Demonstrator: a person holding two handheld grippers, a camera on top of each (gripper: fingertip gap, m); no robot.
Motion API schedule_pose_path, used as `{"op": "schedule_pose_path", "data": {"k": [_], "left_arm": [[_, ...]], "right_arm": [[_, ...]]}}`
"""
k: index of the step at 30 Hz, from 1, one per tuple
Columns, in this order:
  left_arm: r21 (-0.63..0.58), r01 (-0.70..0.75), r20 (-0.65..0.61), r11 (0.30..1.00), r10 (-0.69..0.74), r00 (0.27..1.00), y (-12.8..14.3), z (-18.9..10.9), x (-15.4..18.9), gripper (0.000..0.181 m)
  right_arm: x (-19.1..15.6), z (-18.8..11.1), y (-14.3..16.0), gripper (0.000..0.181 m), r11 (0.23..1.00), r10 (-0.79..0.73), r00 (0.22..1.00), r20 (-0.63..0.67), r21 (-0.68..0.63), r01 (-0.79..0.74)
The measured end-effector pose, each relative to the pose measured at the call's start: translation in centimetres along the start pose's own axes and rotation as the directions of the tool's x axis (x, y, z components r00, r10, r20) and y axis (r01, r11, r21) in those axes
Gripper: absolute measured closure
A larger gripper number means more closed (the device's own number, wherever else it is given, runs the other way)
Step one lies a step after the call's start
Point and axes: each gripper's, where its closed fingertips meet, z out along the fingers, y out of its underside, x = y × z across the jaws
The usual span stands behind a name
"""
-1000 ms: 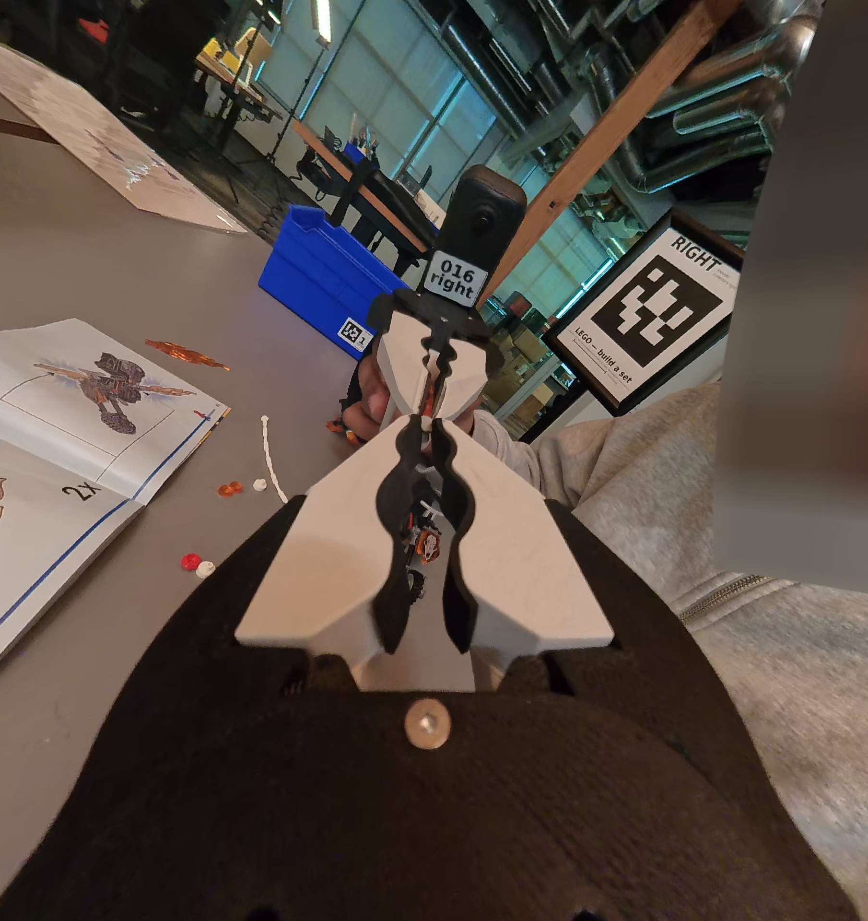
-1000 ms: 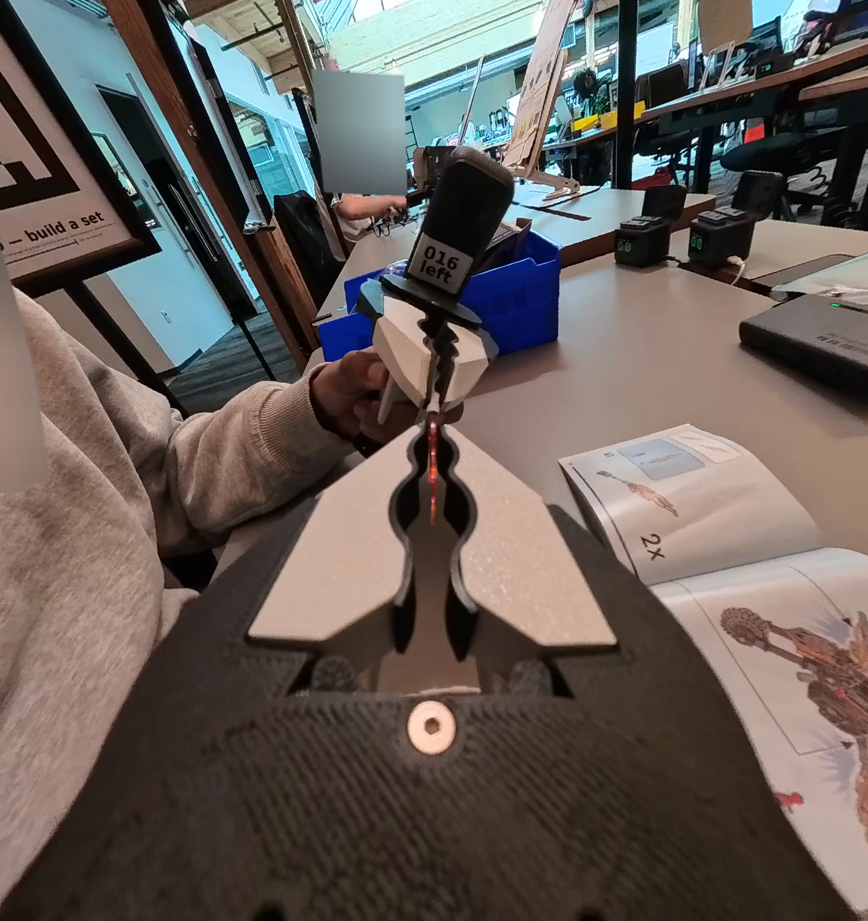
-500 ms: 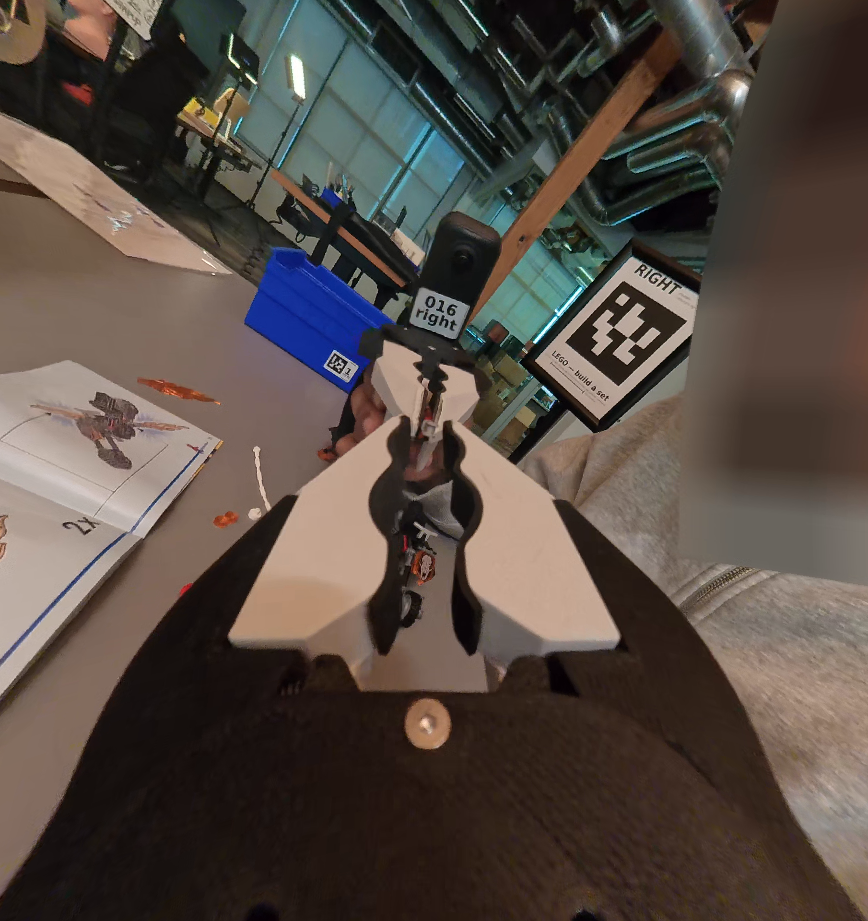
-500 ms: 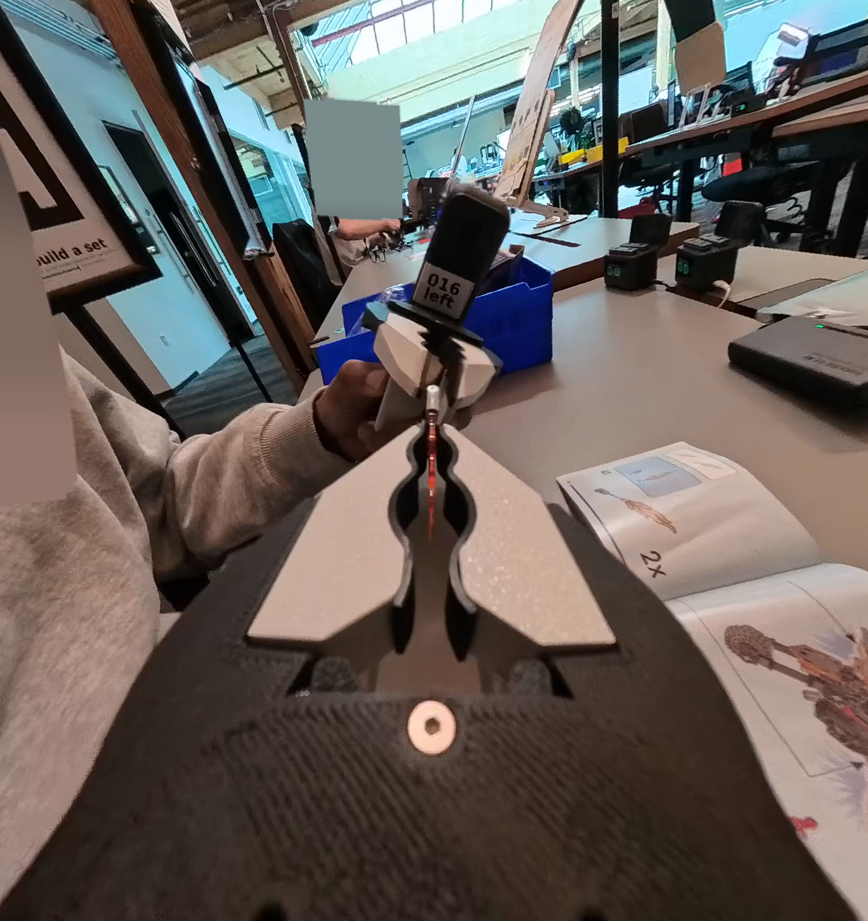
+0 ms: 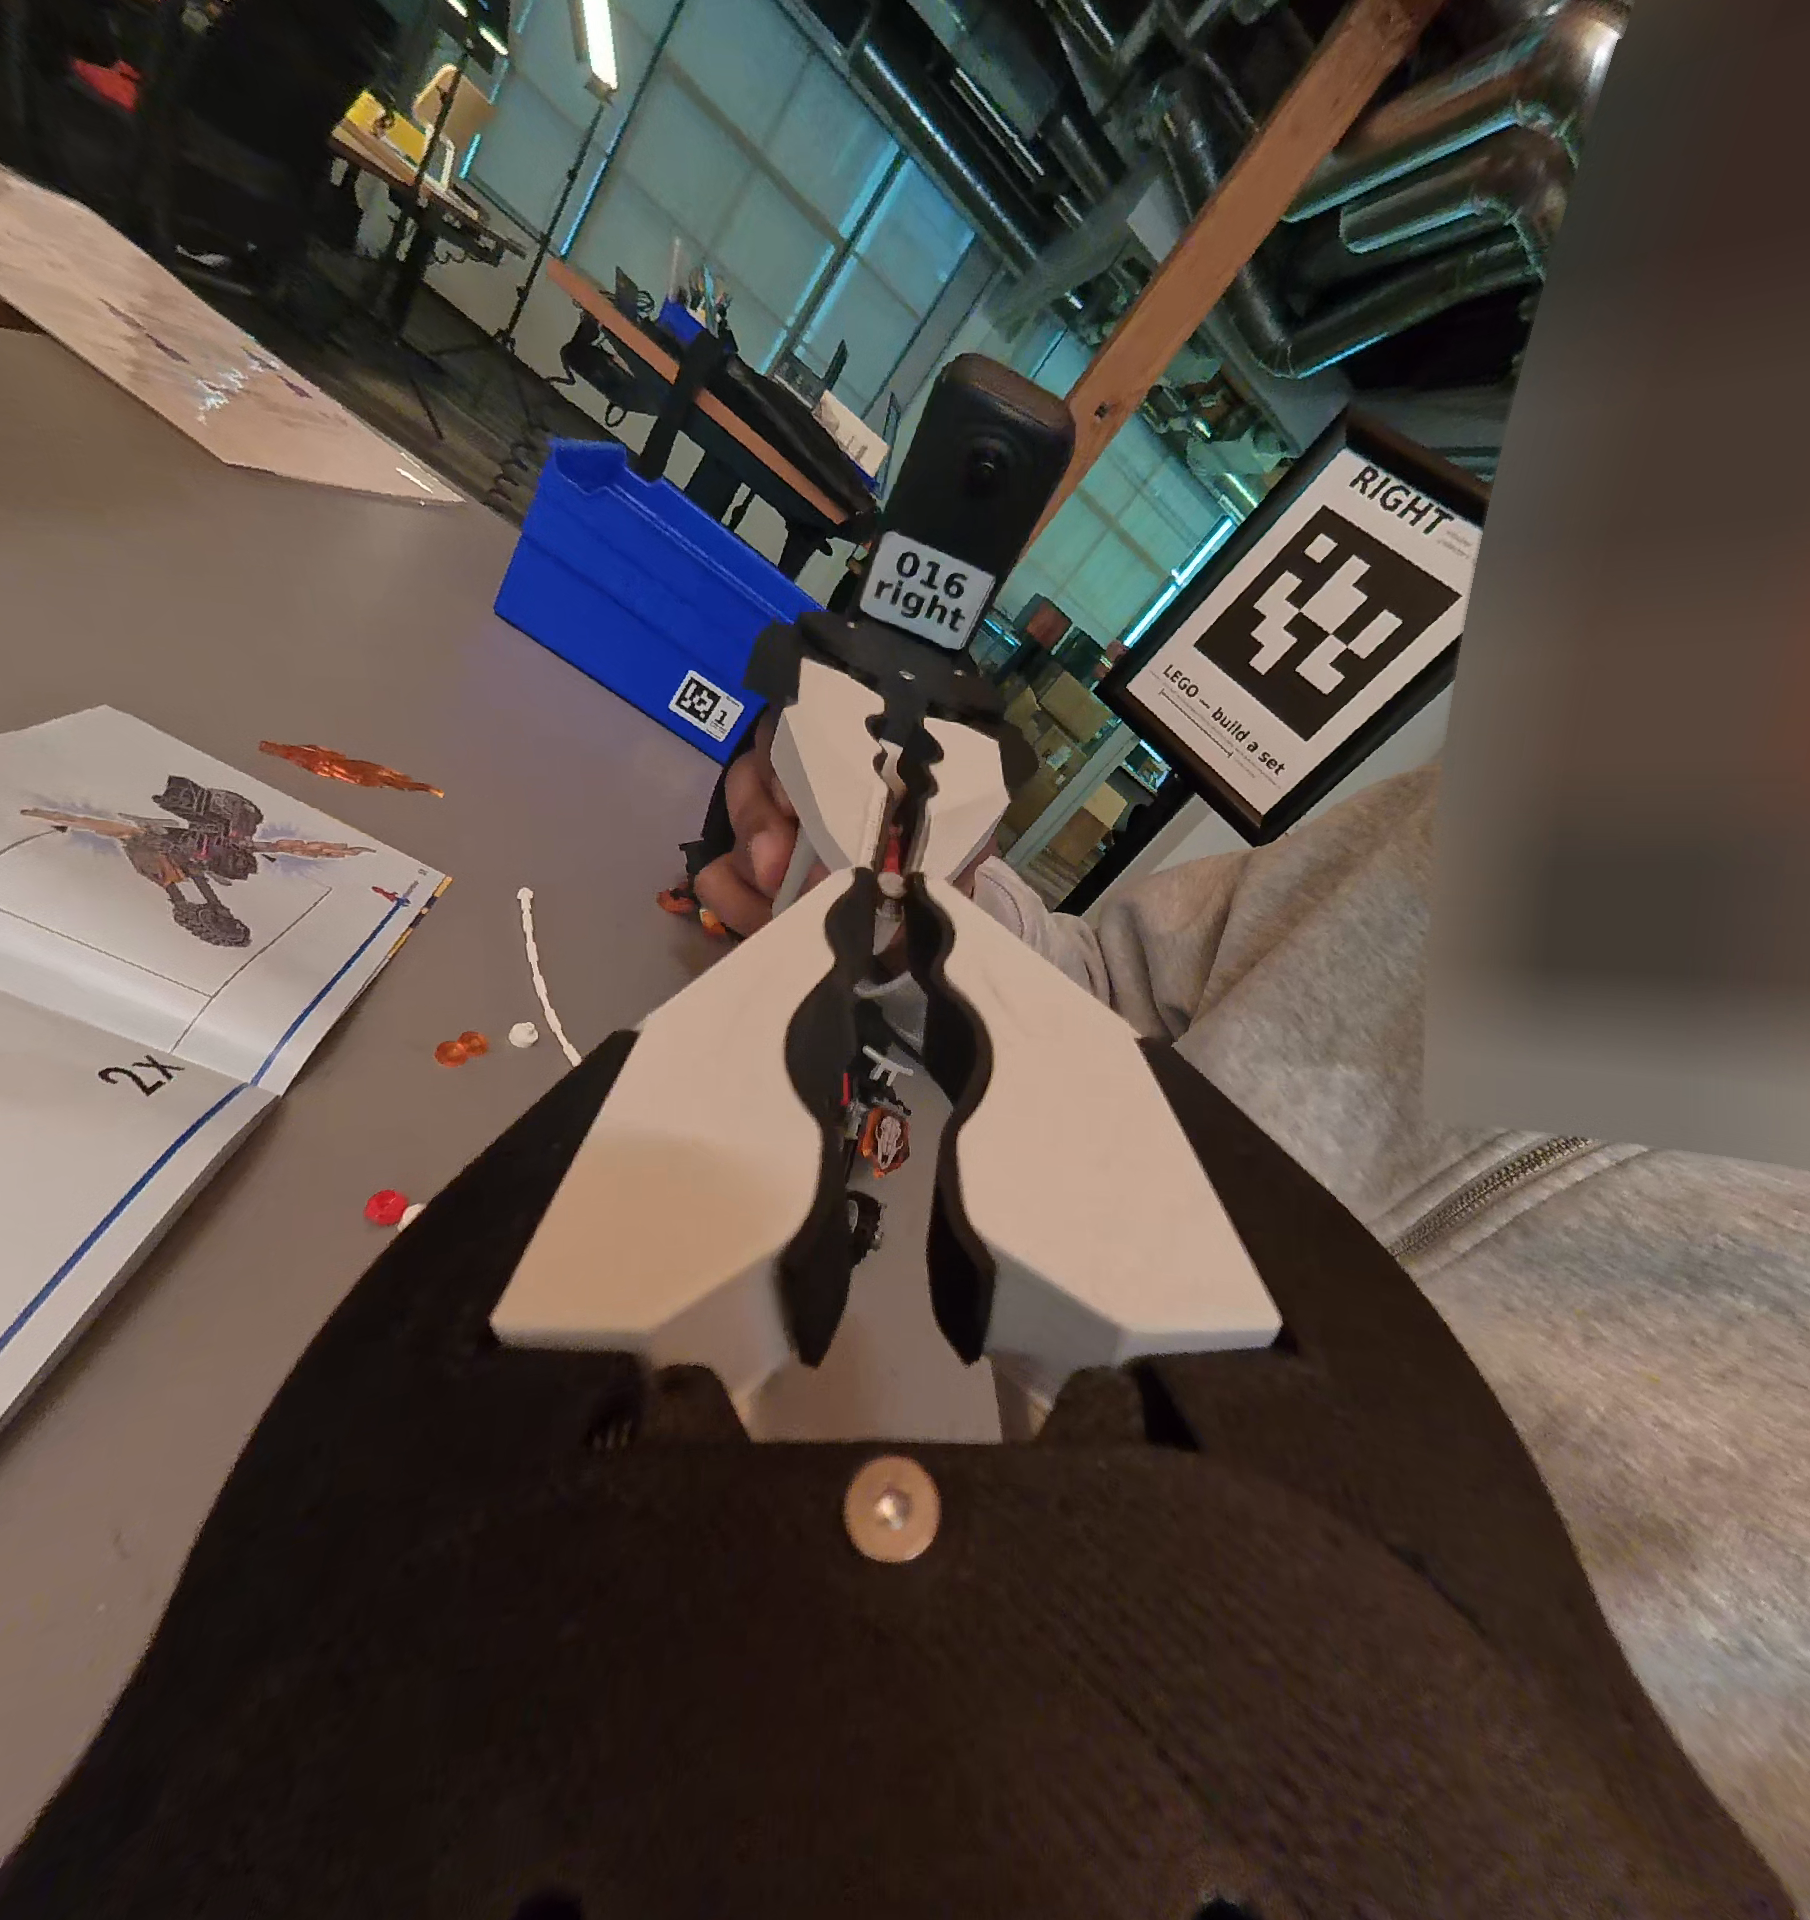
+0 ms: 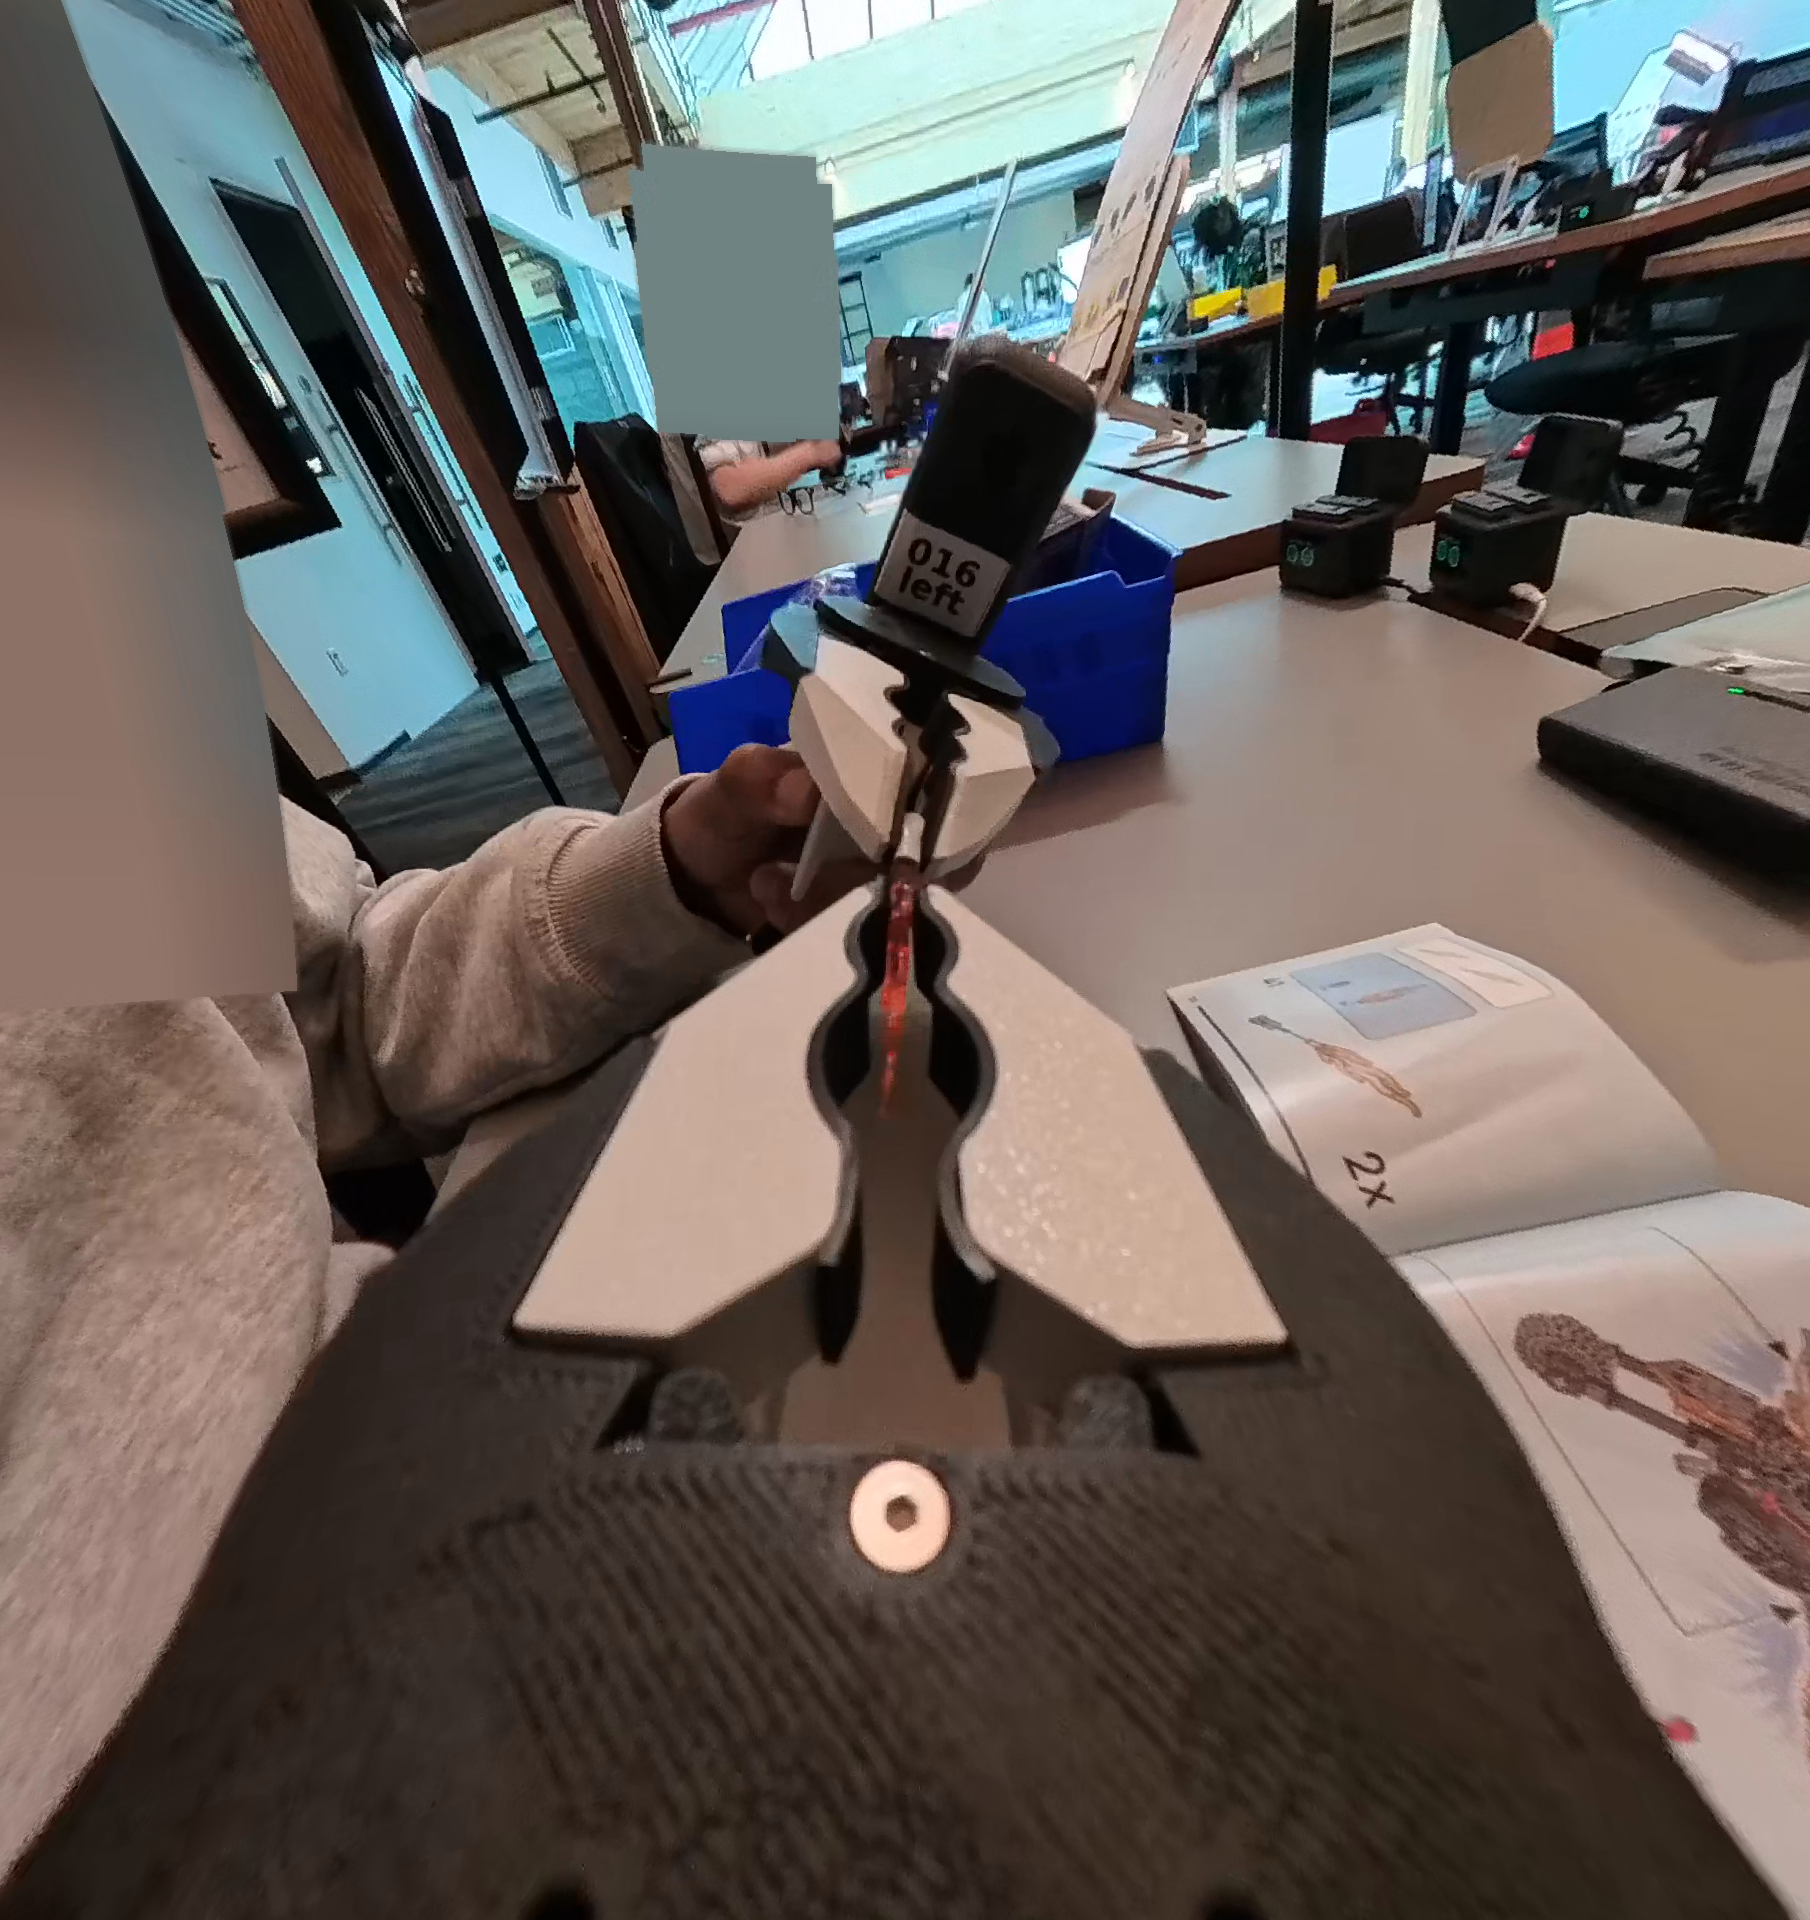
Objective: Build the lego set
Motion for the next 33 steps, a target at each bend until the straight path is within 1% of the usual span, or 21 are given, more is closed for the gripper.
{"op": "schedule_pose_path", "data": {"k": [7,14,21,28,33], "left_arm": [[0.009,-0.008,0.003,1.0,0.008,1.0,-0.19,-0.06,0.07,0.178],[0.013,-0.021,0.008,1.0,0.021,1.0,-0.23,-0.05,0.06,0.178],[0.029,-0.011,-0.009,1.0,0.011,1.0,-0.4,-0.19,0.11,0.177],[0.015,-0.016,-0.012,1.0,0.016,1.0,-0.24,-0.19,0.38,0.178],[-0.011,-0.001,0.003,1.0,0.001,1.0,0.13,-0.19,0.33,0.178]], "right_arm": [[0.03,0.02,-0.37,0.179,0.999,0.009,1.0,-0.002,0.033,-0.009],[0.1,-0.02,-0.53,0.181,0.997,0.054,0.999,0.007,0.048,-0.054],[0.07,-0.2,-0.7,0.181,0.999,0.026,1.0,-0.008,0.043,-0.026],[-0.17,-0.21,-0.73,0.181,0.999,0.022,1.0,-0.003,0.038,-0.022],[-0.21,-0.19,-0.49,0.181,0.998,0.057,0.998,0.015,0.027,-0.058]]}}
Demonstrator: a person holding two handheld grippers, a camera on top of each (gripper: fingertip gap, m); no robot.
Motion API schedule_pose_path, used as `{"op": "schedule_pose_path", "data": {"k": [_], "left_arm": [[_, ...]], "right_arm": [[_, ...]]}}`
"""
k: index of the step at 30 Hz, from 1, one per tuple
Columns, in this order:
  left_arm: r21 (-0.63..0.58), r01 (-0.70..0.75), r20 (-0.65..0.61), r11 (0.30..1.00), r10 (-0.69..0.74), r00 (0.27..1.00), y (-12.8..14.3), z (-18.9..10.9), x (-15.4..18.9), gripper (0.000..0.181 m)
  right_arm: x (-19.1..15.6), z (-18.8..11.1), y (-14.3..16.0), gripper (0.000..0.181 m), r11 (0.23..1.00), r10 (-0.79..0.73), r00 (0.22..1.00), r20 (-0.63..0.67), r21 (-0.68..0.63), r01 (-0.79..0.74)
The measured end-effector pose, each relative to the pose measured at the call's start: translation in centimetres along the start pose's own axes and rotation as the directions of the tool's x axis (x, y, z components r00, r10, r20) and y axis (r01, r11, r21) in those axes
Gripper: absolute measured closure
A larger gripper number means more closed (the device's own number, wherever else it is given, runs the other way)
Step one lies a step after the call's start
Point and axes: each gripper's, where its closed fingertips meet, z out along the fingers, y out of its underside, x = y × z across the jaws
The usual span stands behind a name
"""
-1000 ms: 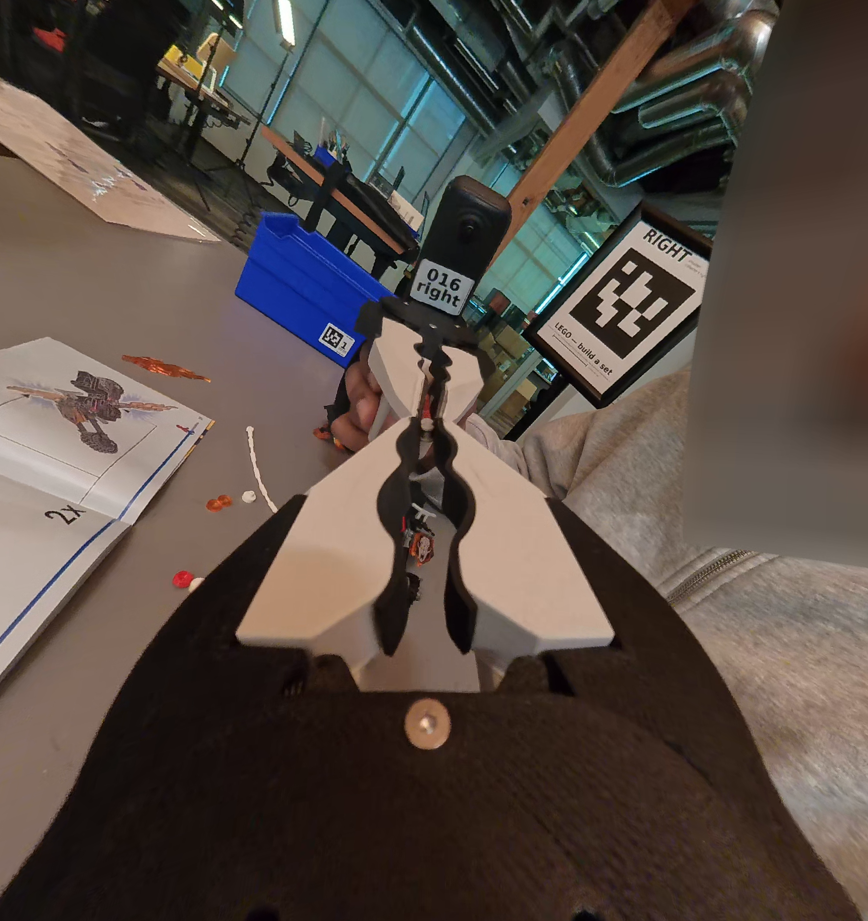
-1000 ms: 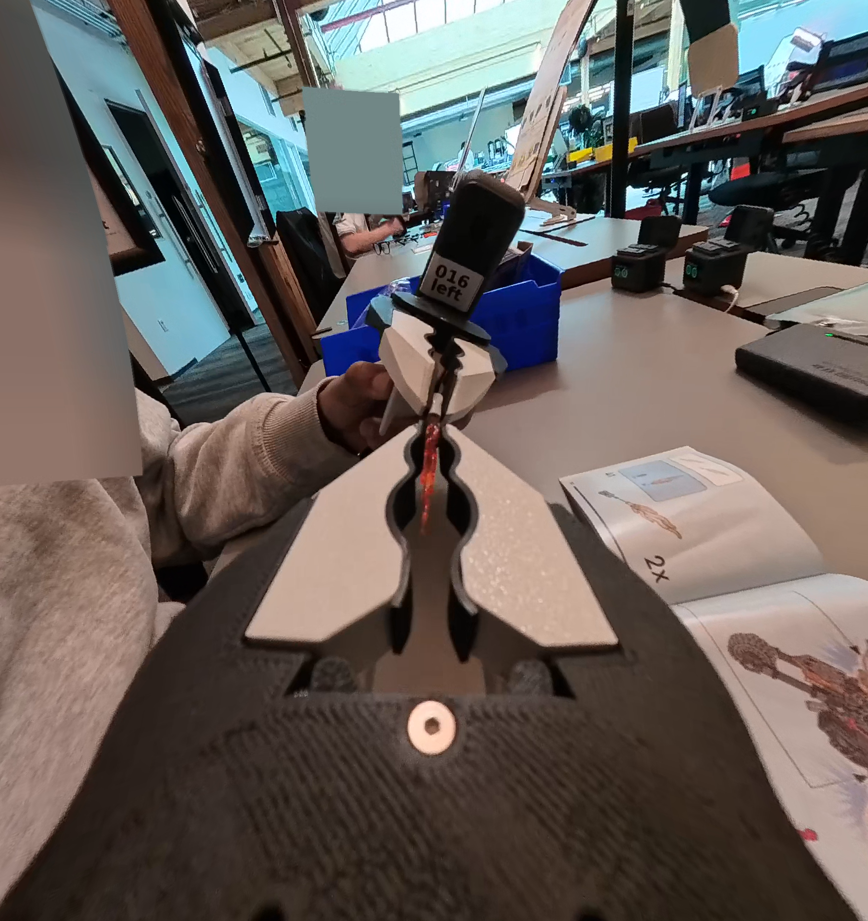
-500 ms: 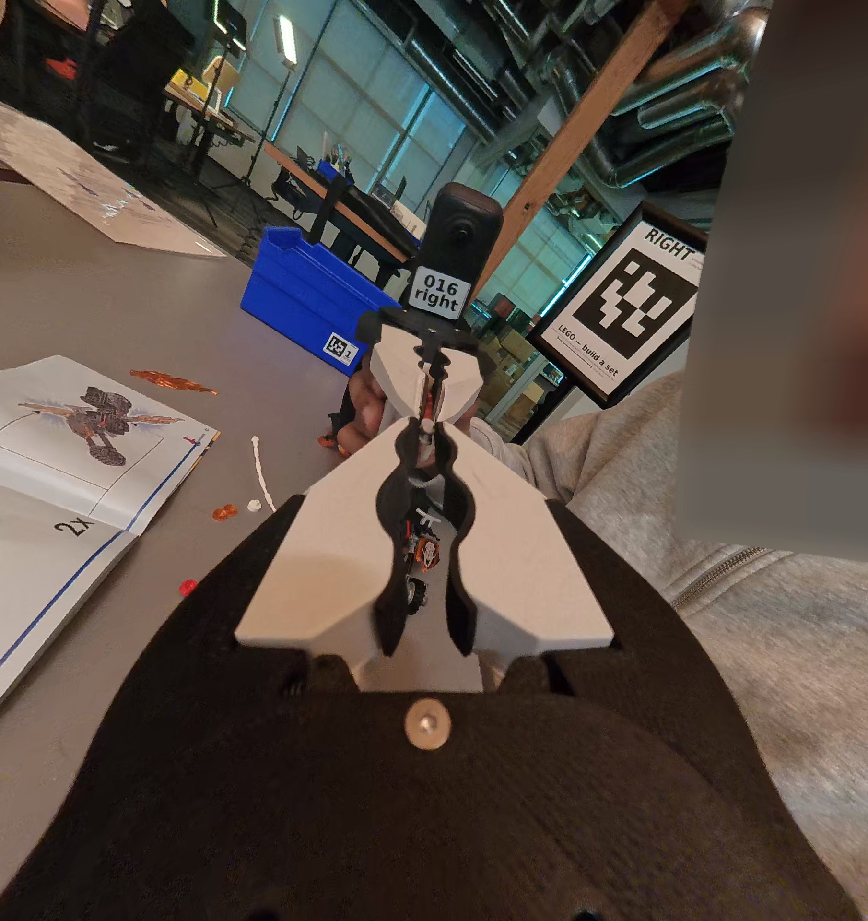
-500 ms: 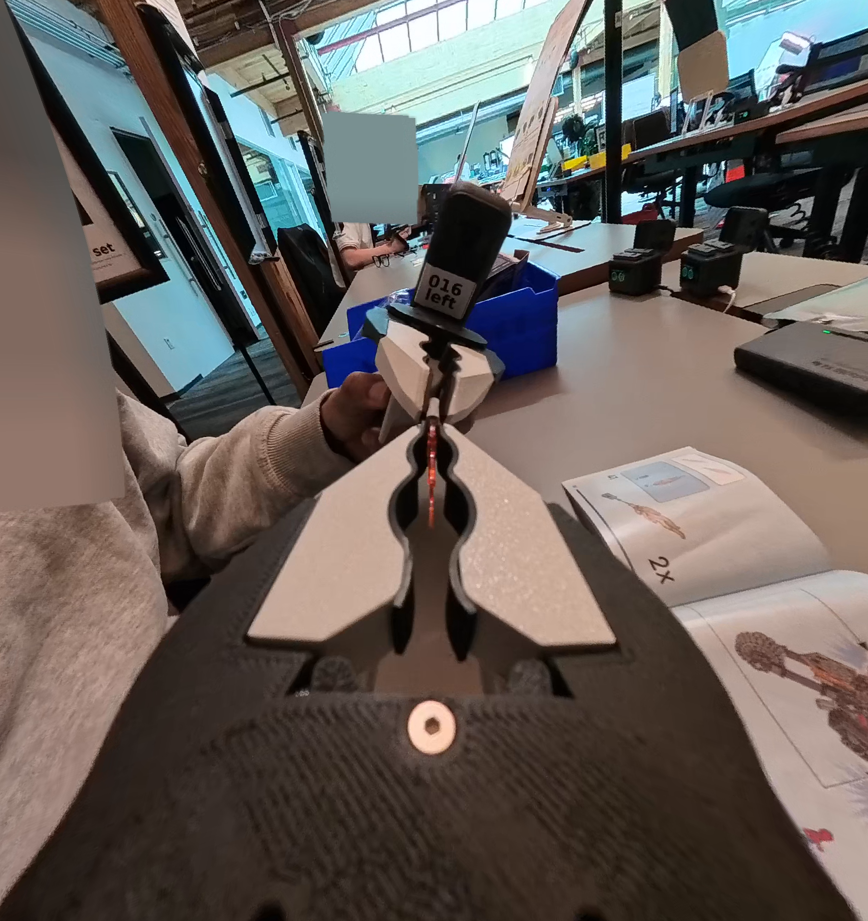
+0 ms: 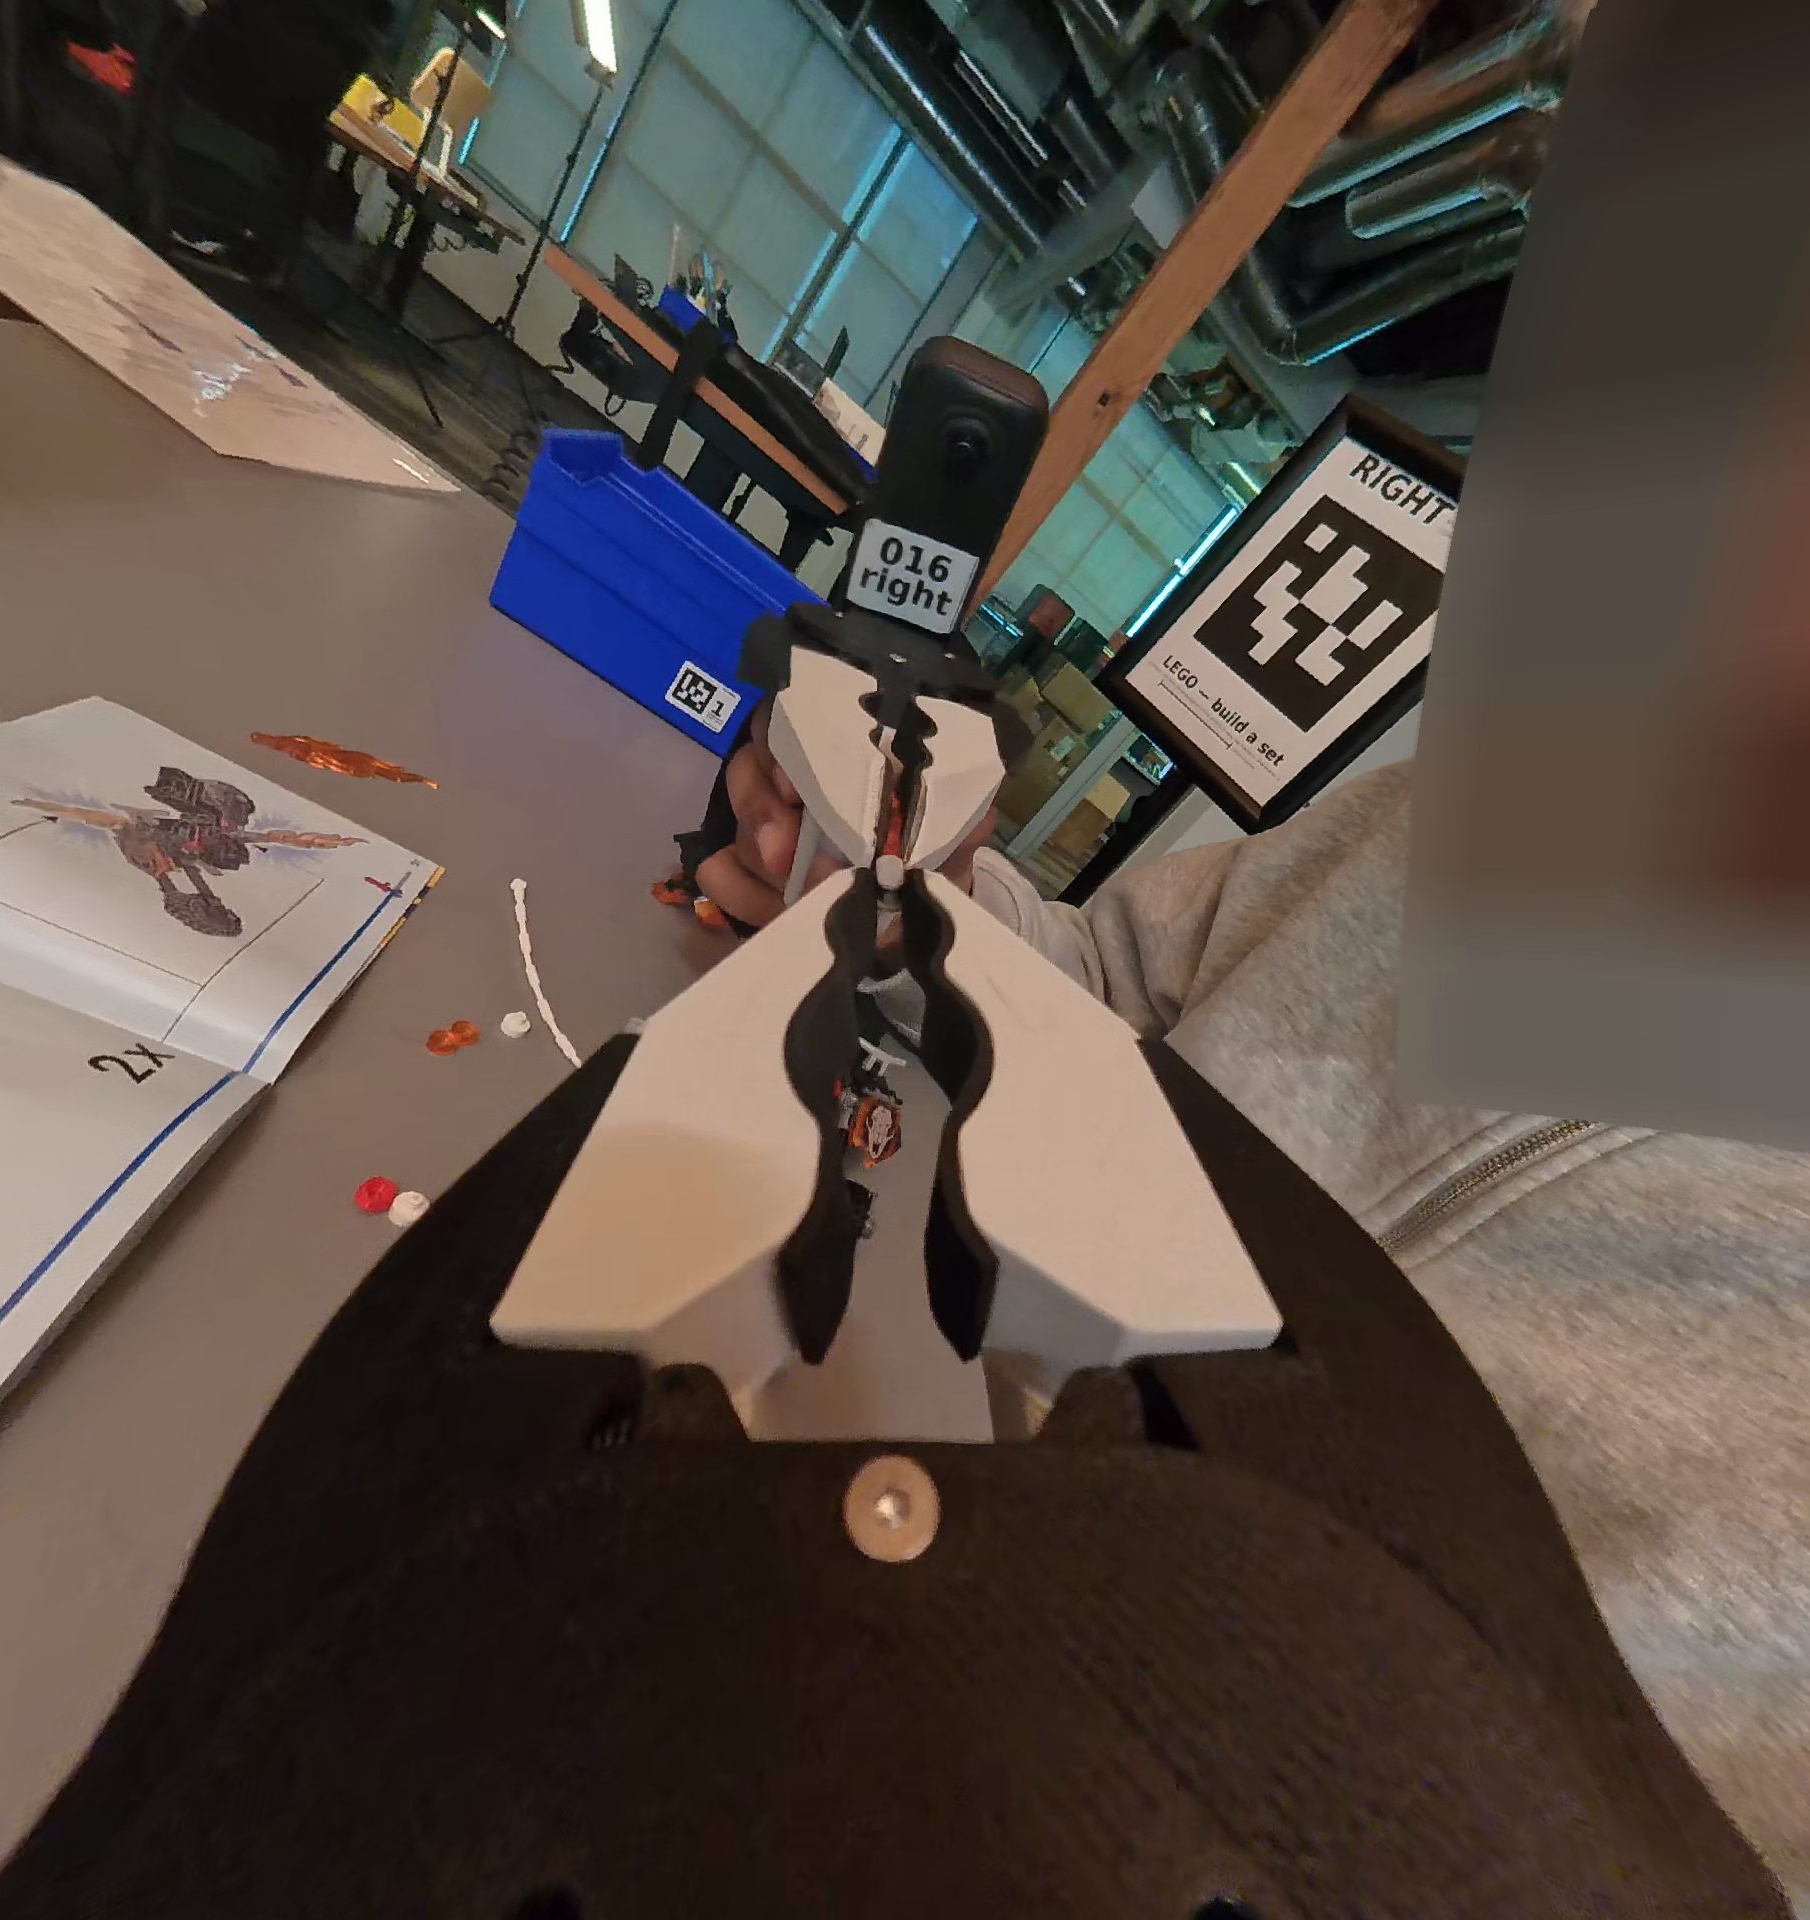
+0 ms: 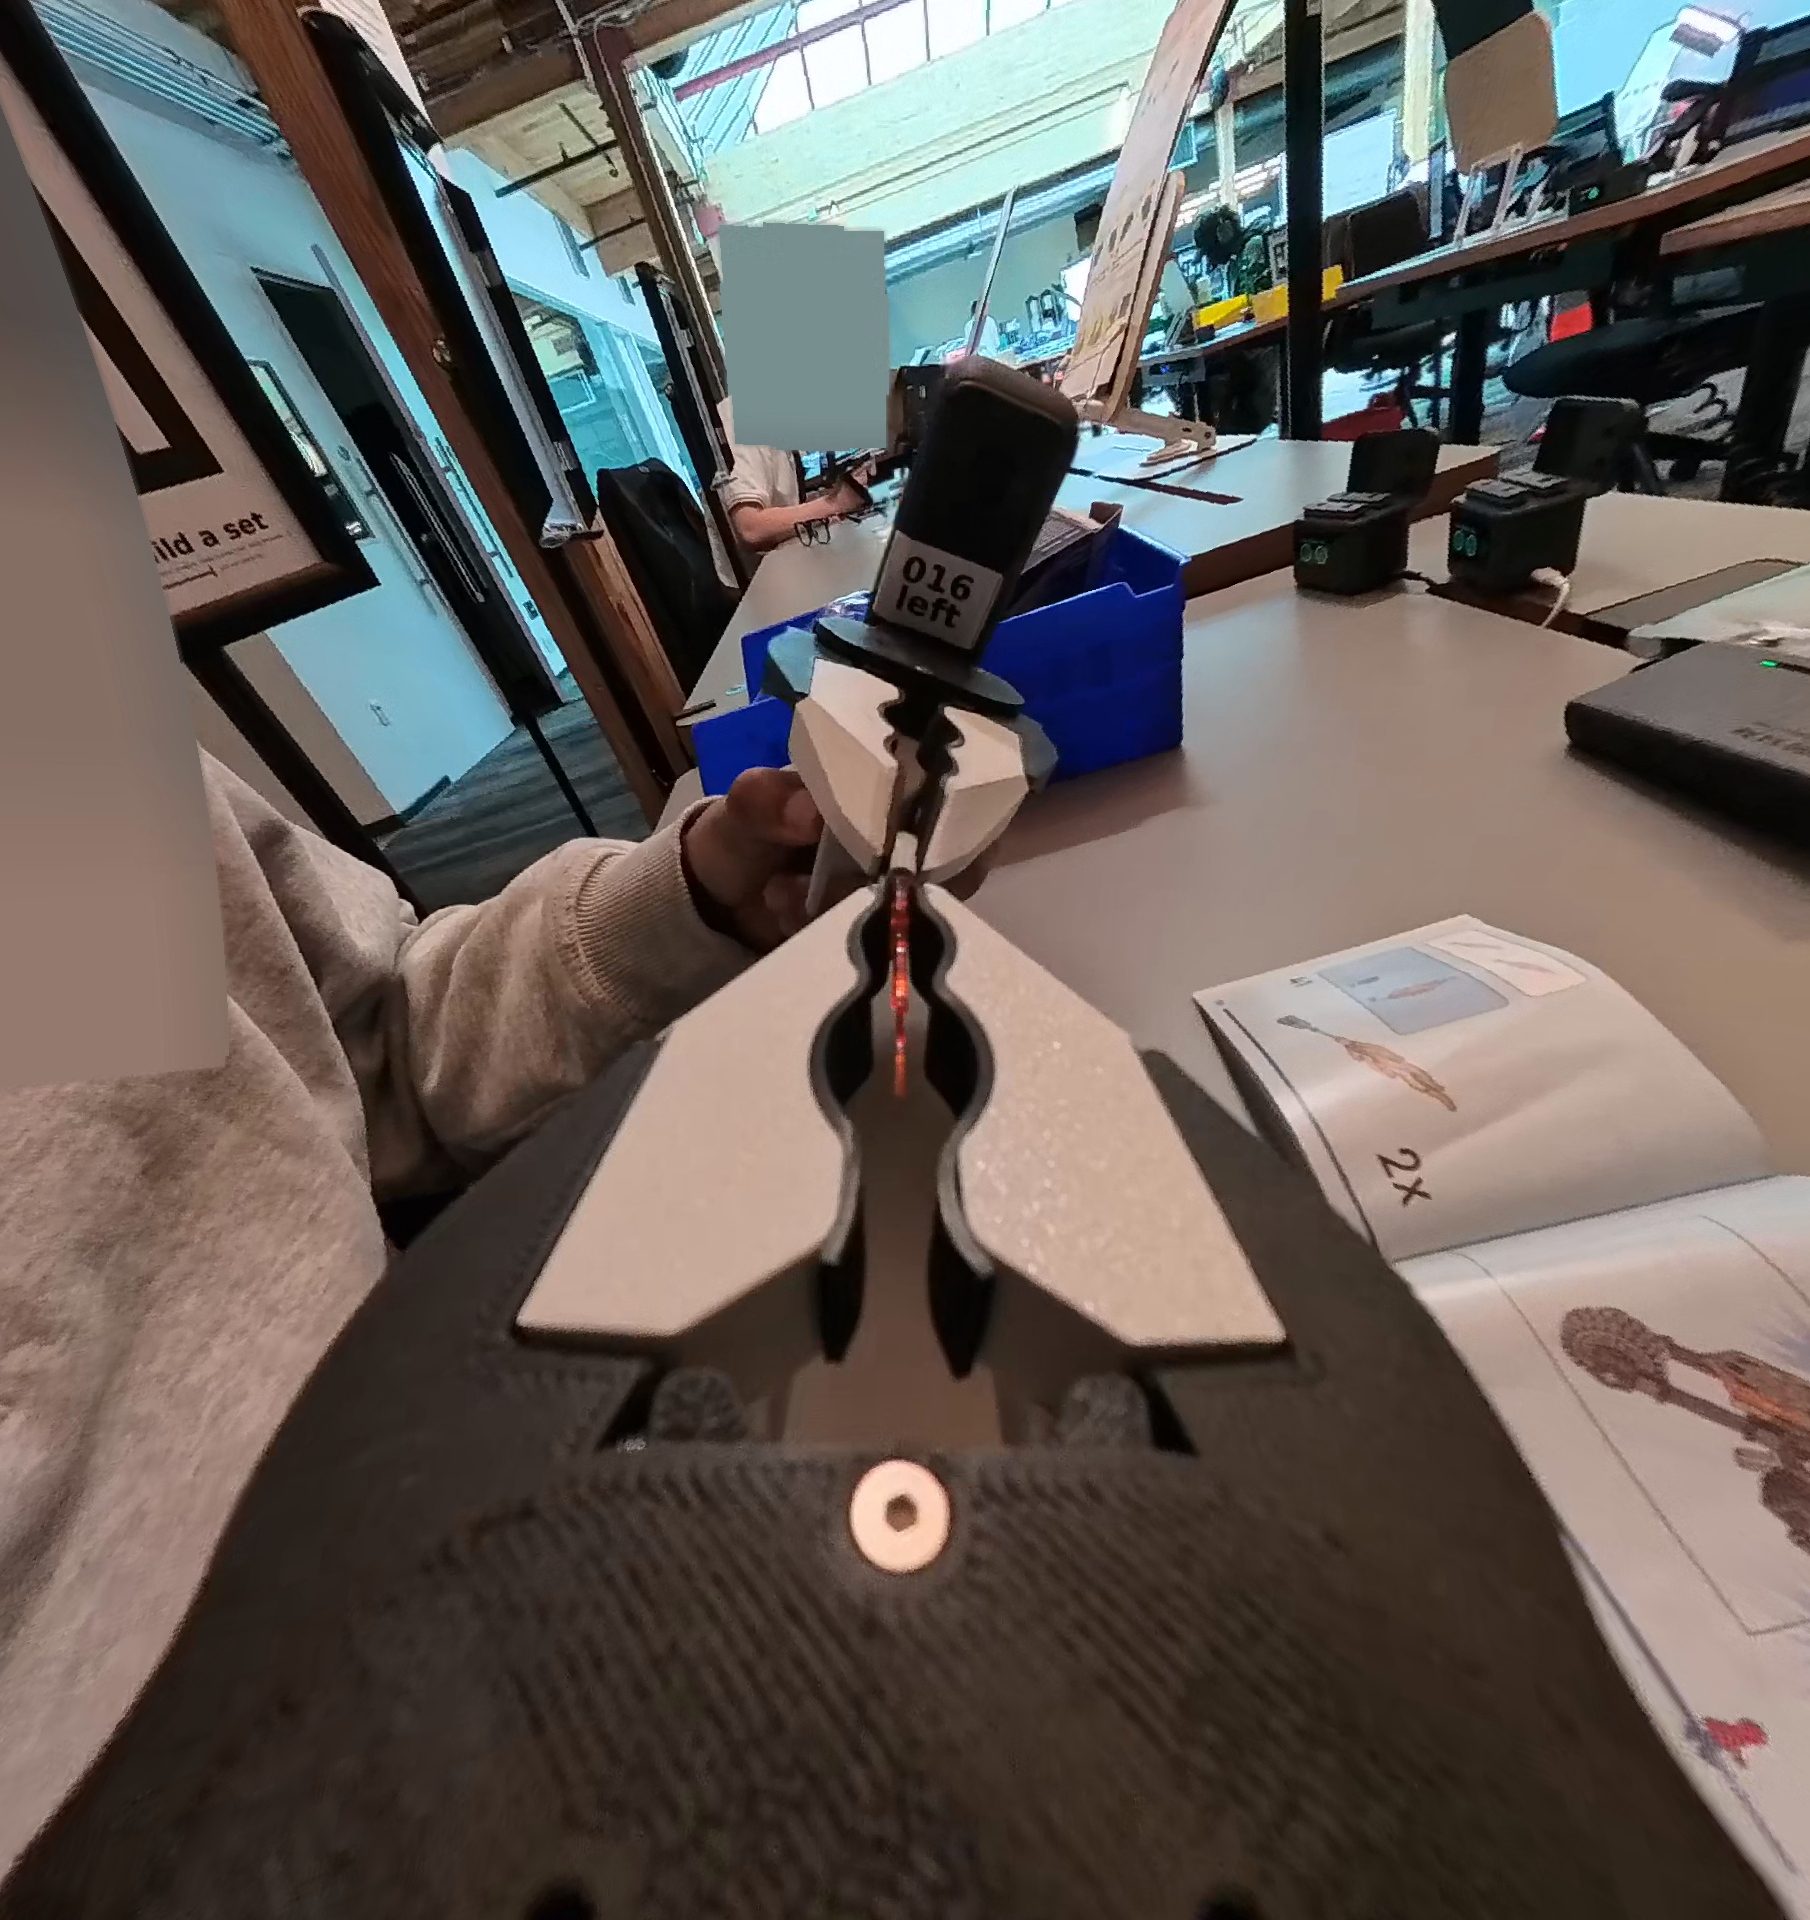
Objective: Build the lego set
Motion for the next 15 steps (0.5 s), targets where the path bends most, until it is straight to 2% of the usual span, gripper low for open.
{"op": "schedule_pose_path", "data": {"k": [15], "left_arm": [[-0.056,-0.069,0.063,0.996,0.073,0.995,0.75,0.13,-0.17,0.178]], "right_arm": [[-0.03,0.0,0.64,0.181,0.989,0.146,0.988,0.059,-0.029,-0.144]]}}
